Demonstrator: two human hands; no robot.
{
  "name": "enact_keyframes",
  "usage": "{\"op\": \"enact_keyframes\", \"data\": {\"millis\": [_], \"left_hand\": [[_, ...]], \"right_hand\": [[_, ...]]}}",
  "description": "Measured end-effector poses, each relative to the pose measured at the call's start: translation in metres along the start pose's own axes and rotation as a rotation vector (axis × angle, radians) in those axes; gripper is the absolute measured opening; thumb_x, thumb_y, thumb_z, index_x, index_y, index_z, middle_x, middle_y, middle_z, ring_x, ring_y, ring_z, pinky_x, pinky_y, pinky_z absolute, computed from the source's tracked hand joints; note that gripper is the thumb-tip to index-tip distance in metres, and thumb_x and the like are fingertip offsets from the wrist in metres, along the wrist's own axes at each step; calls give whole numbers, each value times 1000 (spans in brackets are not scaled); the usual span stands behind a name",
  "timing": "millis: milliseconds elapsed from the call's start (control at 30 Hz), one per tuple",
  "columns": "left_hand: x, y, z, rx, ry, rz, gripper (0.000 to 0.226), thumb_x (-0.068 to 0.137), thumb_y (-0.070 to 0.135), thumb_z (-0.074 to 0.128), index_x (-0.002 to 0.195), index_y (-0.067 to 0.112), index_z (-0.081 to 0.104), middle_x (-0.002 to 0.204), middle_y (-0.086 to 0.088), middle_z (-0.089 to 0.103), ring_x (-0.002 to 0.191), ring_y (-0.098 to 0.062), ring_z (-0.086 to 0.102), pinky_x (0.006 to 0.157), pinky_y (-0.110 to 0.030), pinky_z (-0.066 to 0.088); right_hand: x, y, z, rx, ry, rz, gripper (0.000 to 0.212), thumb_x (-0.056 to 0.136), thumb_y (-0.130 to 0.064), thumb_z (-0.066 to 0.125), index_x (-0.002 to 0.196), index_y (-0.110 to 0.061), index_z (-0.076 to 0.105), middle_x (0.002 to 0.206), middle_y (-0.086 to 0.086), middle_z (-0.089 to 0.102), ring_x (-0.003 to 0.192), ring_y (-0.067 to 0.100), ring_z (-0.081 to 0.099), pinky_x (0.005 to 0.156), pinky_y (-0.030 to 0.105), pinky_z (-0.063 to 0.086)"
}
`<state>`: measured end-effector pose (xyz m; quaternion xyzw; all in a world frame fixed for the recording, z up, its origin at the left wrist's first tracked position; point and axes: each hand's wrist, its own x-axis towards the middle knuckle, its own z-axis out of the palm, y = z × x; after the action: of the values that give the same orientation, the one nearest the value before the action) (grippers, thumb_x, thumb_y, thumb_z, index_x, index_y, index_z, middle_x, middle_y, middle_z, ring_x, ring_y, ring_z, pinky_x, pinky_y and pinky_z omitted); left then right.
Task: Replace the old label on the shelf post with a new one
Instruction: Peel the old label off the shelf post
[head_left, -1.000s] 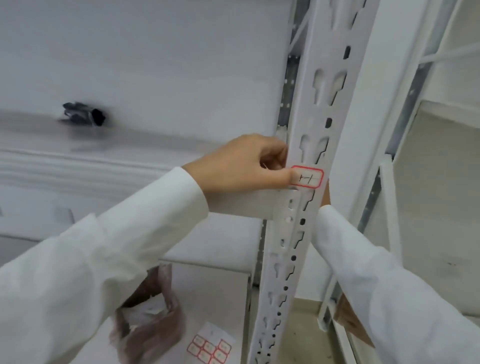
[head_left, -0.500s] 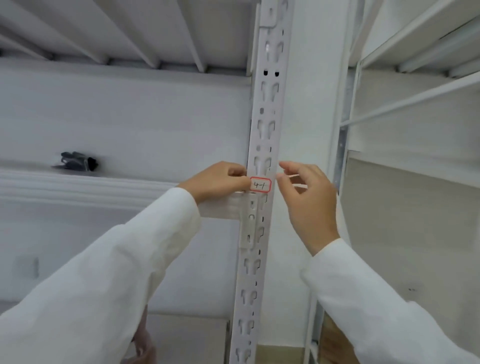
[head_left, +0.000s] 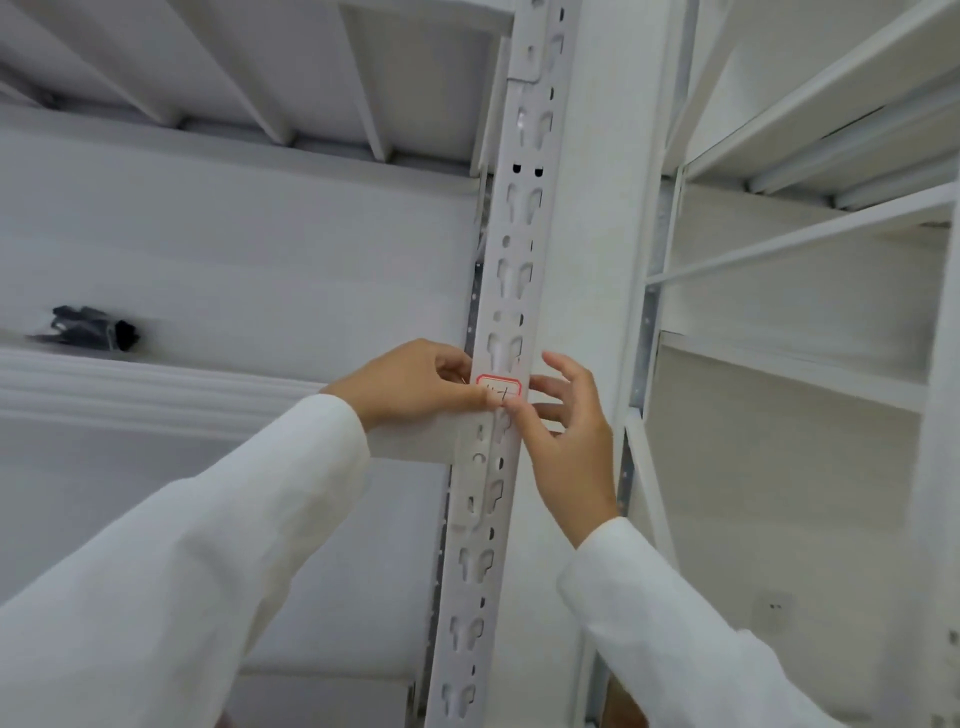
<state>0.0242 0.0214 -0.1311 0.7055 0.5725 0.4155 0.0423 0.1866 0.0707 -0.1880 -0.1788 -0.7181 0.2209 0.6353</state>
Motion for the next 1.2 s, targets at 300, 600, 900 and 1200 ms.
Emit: {"op": "enact_keyframes", "data": {"millis": [300,600,900,1200], "left_hand": [[0,-2,3,60,65,-5,34,58,65,70,58,32,62,54,16,56,61,-9,49,68,-28,37],[-2,-1,3,70,78,-5,29,67,60,69,51,38,59,47,21,53,58,-6,47,64,-28,34],[-4,3,4,87,82,-18,29,68,62,68,49,42,59,44,22,52,55,-4,45,61,-27,32],[-7,5,4,103,89,-27,34,71,57,68,55,30,56,54,12,52,58,-10,45,63,-28,33]], "right_hand": [[-5,2,5,-359,154,-280,20,87,-27,64,107,-24,64,104,-10,62,94,8,57,74,24,50],[-8,11,19,-288,326,-311,18,85,-18,66,102,-16,70,100,-5,65,93,14,57,74,29,51],[-5,1,21,-239,333,-200,5,84,-19,66,87,-20,70,87,-10,61,86,14,56,72,18,44],[2,-14,8,-236,242,-97,5,82,-18,66,83,-21,69,83,-12,59,80,13,57,66,18,43]]}}
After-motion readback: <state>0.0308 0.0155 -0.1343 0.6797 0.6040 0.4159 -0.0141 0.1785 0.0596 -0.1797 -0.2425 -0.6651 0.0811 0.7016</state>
